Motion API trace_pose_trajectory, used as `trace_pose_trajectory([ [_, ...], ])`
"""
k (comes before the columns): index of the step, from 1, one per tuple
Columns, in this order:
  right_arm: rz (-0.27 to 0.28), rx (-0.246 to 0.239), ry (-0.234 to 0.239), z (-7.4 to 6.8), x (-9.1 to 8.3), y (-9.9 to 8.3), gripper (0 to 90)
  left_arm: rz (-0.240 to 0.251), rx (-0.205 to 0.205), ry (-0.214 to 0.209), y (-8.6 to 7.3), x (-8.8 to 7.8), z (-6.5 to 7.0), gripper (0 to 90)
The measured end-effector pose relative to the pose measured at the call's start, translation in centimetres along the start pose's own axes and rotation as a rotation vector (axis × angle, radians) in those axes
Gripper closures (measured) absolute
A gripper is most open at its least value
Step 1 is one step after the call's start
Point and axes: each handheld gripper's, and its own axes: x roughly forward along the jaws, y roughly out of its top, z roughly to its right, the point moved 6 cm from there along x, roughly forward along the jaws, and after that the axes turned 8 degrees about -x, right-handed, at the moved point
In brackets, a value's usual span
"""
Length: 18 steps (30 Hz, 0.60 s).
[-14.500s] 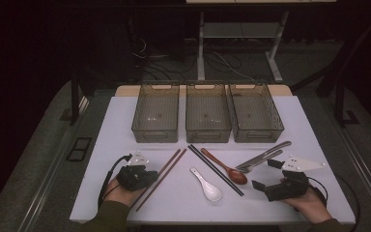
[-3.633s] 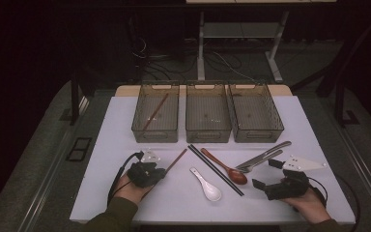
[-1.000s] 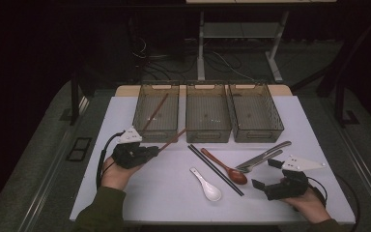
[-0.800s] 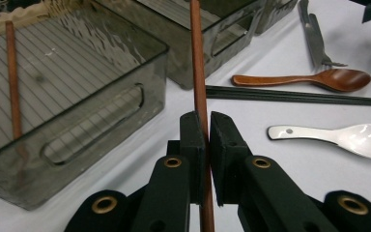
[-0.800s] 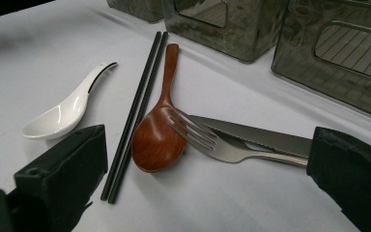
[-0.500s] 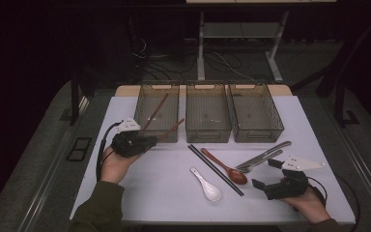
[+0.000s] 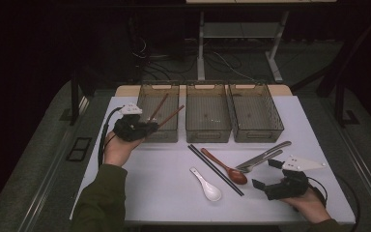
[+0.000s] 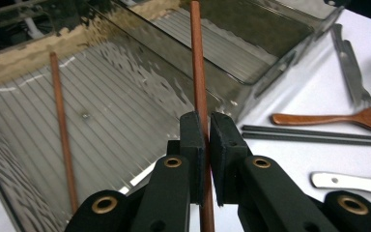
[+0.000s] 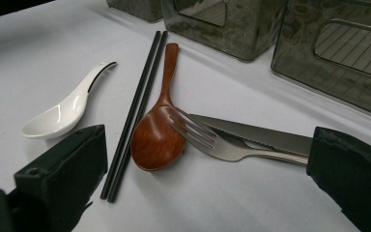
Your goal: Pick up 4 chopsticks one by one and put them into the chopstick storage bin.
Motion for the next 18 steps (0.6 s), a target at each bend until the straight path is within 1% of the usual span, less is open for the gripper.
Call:
trace_pose_trajectory([
  [2, 0.0, 0.004, -0.001, 0.0, 0.0, 0.0, 1.1, 0.0, -0.004, 0.006, 0.4, 0.1, -0.3, 84.0],
  [4, 0.001, 0.007, -0.002, 0.0, 0.0, 0.0, 1.1, 0.007, -0.018, 0.01, 0.9, 0.2, -0.5, 84.1],
  [9, 0.001, 0.001, 0.001, -0.1, 0.0, 0.0, 1.1, 0.004, -0.02, 0.028, 2.0, 0.6, -1.3, 84.0],
  [13, 0.007, 0.007, -0.001, -0.1, 0.0, 0.0, 1.1, 0.009, -0.034, 0.048, 2.9, 1.1, -2.0, 84.1],
  [18, 0.011, 0.01, 0.002, -0.1, -0.1, 0.1, 1.1, 0.03, -0.062, 0.07, 4.0, 2.0, -3.0, 84.1],
])
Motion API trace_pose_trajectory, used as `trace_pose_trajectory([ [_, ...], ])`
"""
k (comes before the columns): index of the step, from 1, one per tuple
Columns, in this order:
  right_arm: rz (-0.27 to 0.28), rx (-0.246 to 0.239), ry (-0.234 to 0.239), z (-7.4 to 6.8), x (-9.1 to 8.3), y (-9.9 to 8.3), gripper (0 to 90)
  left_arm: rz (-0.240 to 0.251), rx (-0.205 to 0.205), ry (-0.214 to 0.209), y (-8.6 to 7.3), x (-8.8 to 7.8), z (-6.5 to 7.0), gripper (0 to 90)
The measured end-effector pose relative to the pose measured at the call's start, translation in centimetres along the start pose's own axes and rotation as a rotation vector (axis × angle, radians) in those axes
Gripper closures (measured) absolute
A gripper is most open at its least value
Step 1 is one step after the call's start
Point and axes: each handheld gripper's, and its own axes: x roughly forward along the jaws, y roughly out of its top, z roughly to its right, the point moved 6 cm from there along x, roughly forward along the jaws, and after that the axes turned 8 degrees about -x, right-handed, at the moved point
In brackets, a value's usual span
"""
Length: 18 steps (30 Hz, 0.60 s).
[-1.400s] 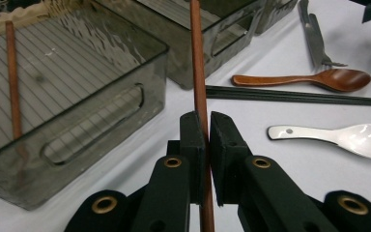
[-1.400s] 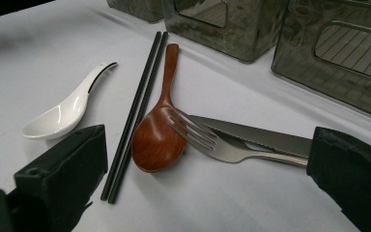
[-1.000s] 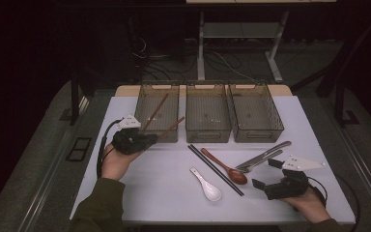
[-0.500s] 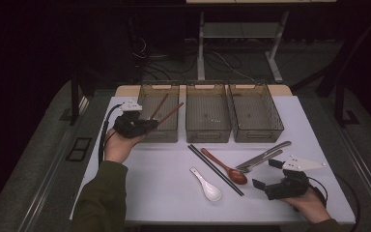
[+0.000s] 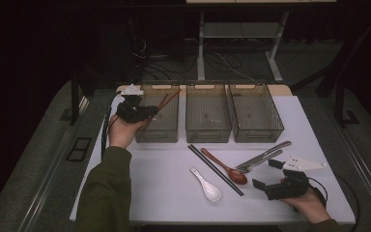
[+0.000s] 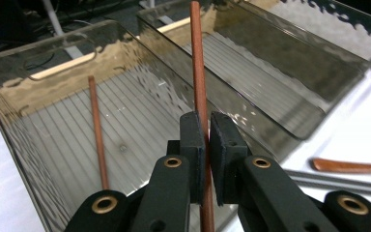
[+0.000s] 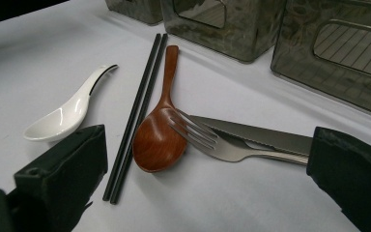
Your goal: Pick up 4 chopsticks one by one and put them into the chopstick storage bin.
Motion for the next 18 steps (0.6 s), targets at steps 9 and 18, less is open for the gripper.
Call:
trace_pose_trajectory([
  [9, 0.01, -0.001, 0.005, 0.0, 0.0, 0.1, 1.1, 0.001, -0.017, 0.027, 1.3, 2.4, -1.7, 84.0],
  [18, 0.014, 0.003, 0.012, -0.1, 0.0, 0.2, 1.1, 0.029, -0.07, 0.055, 1.3, 4.5, -3.9, 84.0],
])
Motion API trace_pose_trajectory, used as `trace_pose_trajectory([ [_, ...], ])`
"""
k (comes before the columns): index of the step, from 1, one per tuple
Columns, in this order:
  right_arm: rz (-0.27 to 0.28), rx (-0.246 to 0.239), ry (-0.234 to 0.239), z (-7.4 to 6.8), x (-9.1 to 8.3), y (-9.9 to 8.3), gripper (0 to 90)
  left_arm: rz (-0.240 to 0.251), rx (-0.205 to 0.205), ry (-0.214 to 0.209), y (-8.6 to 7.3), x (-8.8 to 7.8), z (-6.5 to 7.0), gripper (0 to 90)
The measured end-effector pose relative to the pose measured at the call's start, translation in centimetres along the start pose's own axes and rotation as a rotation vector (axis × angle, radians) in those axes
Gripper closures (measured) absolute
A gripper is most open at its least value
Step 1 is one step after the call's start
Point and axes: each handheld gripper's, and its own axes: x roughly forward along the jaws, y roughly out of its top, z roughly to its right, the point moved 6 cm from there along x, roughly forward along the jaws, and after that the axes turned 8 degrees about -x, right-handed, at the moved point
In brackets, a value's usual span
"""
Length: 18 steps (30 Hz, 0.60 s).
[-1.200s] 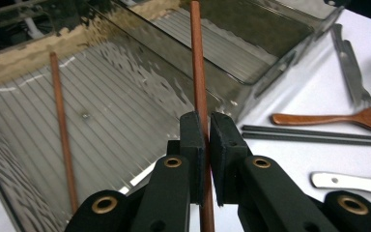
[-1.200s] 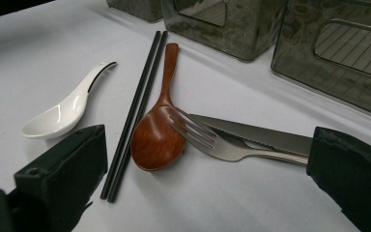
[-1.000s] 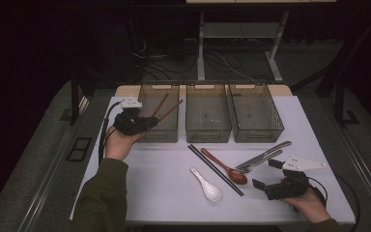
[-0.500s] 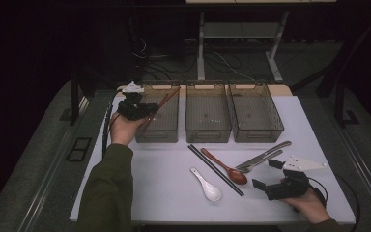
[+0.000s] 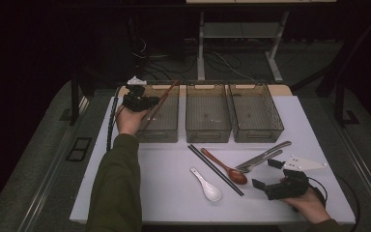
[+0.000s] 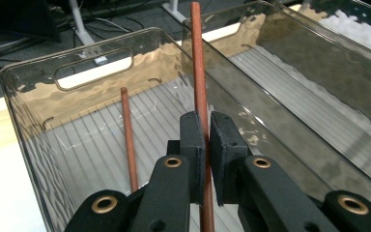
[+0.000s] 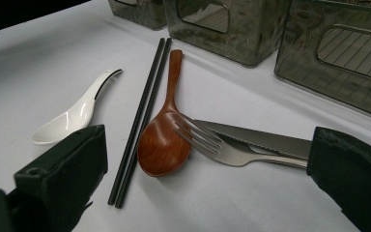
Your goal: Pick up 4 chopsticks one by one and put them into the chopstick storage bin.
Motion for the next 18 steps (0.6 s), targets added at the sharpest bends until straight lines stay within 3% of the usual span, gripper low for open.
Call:
trace_pose_trajectory([
  [11, 0.003, 0.005, 0.008, -0.1, 0.1, 0.1, 1.1, -0.005, -0.008, 0.071, -0.5, 1.2, -0.8, 83.2],
  [13, 0.003, 0.006, 0.008, -0.1, 0.1, 0.1, 1.1, -0.008, -0.009, 0.091, -0.6, 1.2, -0.8, 75.6],
  [18, 0.003, 0.0, 0.007, -0.2, 0.2, 0.1, 1.1, -0.017, 0.0, 0.082, -0.8, 0.9, -0.4, 68.9],
])
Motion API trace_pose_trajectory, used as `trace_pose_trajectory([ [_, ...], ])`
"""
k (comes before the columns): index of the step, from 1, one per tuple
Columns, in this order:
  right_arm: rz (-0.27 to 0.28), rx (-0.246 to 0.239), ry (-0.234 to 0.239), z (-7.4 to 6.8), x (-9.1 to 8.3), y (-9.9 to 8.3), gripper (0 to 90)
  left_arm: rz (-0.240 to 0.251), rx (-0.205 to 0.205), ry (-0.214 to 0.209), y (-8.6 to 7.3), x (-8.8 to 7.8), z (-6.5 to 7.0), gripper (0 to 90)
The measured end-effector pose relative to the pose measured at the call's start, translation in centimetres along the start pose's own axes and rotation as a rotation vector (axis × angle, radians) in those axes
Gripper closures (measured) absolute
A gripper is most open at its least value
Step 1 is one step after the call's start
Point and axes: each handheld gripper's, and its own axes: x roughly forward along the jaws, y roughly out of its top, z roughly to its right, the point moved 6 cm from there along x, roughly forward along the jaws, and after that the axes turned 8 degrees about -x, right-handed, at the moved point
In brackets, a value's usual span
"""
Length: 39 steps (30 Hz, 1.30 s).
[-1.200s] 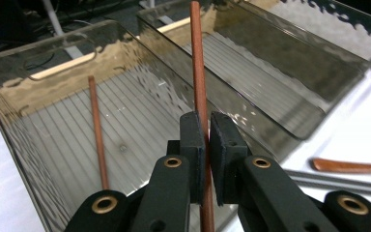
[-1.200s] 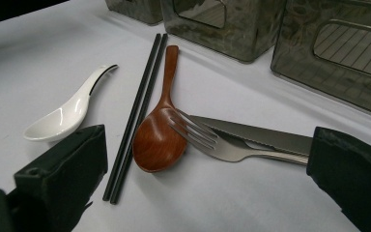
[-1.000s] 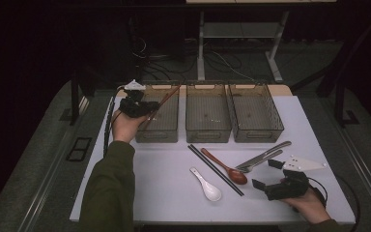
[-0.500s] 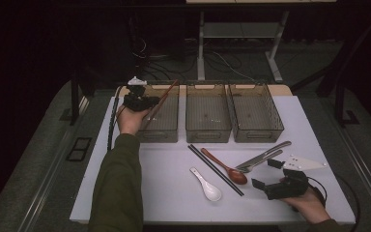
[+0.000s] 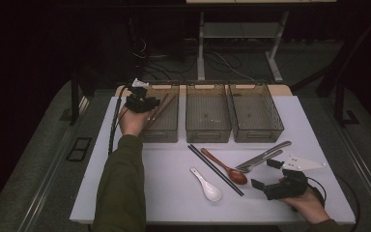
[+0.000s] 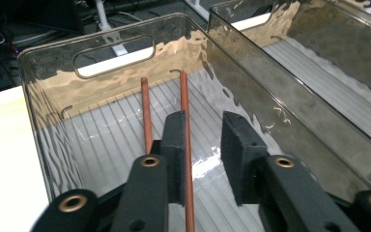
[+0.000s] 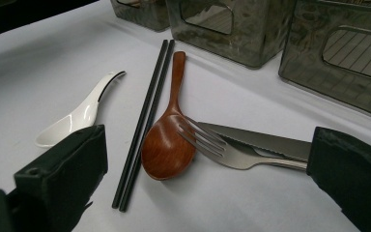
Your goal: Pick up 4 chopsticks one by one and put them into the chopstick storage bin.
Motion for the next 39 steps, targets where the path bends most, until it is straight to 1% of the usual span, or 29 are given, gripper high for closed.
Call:
trace_pose_trajectory([
  [1, -0.001, 0.001, 0.0, 0.0, 0.0, 0.0, 1.1, 0.001, -0.001, -0.009, -0.1, -0.1, 0.1, 67.2],
  [5, -0.003, 0.004, 0.001, -0.1, 0.0, 0.0, 1.1, -0.017, 0.022, -0.003, -0.5, -0.5, 0.6, 62.2],
  [8, -0.003, 0.004, -0.001, -0.1, 0.0, 0.0, 1.1, -0.01, 0.025, -0.026, -0.6, -1.0, 0.9, 56.4],
  [9, -0.002, 0.003, 0.0, -0.1, 0.1, 0.0, 1.1, -0.007, 0.031, -0.024, -0.6, -1.2, 1.1, 55.3],
  [10, -0.002, 0.003, 0.0, -0.1, 0.1, 0.0, 1.1, 0.003, 0.034, -0.031, -0.5, -1.5, 1.3, 53.8],
  [11, -0.005, 0.0, 0.0, -0.1, 0.1, 0.0, 1.1, 0.007, 0.029, -0.046, -0.5, -1.8, 1.6, 52.3],
  [12, -0.006, -0.002, 0.001, -0.1, 0.2, 0.0, 1.1, 0.013, 0.024, -0.052, -0.5, -2.0, 1.8, 50.5],
  [14, -0.007, -0.002, 0.002, -0.2, 0.2, 0.0, 1.1, 0.007, 0.032, -0.066, -0.6, -2.5, 2.2, 47.9],
  [16, -0.008, -0.001, 0.001, -0.1, 0.2, 0.0, 1.1, 0.017, 0.036, -0.073, -0.8, -3.1, 2.6, 47.1],
  [19, -0.006, 0.0, 0.001, -0.1, 0.1, 0.0, 1.1, 0.011, 0.033, -0.101, -1.4, -3.9, 3.2, 44.6],
  [23, -0.005, -0.005, 0.004, -0.1, 0.2, 0.0, 1.1, -0.004, 0.057, -0.109, -2.3, -4.7, 4.0, 41.3],
  [24, -0.005, -0.005, 0.004, -0.1, 0.2, 0.1, 1.1, 0.0, 0.059, -0.114, -2.5, -4.9, 4.2, 41.2],
  [26, -0.004, -0.002, 0.004, -0.2, 0.2, 0.1, 1.1, 0.01, 0.048, -0.135, -3.0, -5.3, 4.6, 39.8],
  [27, -0.004, -0.003, 0.004, -0.2, 0.2, 0.1, 1.1, 0.015, 0.041, -0.153, -3.4, -5.5, 4.8, 39.2],
  [29, -0.006, -0.002, 0.005, -0.2, 0.2, 0.1, 1.1, 0.022, 0.042, -0.168, -4.1, -5.9, 5.2, 37.9],
  [30, -0.005, -0.002, 0.005, -0.2, 0.2, 0.1, 1.1, 0.019, 0.052, -0.169, -4.3, -6.0, 5.3, 37.5],
  [33, -0.009, -0.005, 0.008, -0.1, 0.2, 0.0, 1.1, 0.029, 0.069, -0.174, -5.5, -6.7, 6.0, 35.6],
  [36, -0.015, -0.003, 0.004, -0.2, 0.1, -0.2, 1.1, 0.05, 0.069, -0.189, -6.9, -7.6, 6.6, 34.1],
  [38, -0.014, -0.001, 0.002, -0.1, 0.0, -0.2, 1.1, 0.04, 0.072, -0.197, -7.8, -7.9, 6.9, 33.4],
  [39, -0.012, 0.003, 0.001, -0.1, -0.1, -0.1, 1.1, 0.032, 0.081, -0.2, -8.2, -8.1, 7.1, 32.3],
])
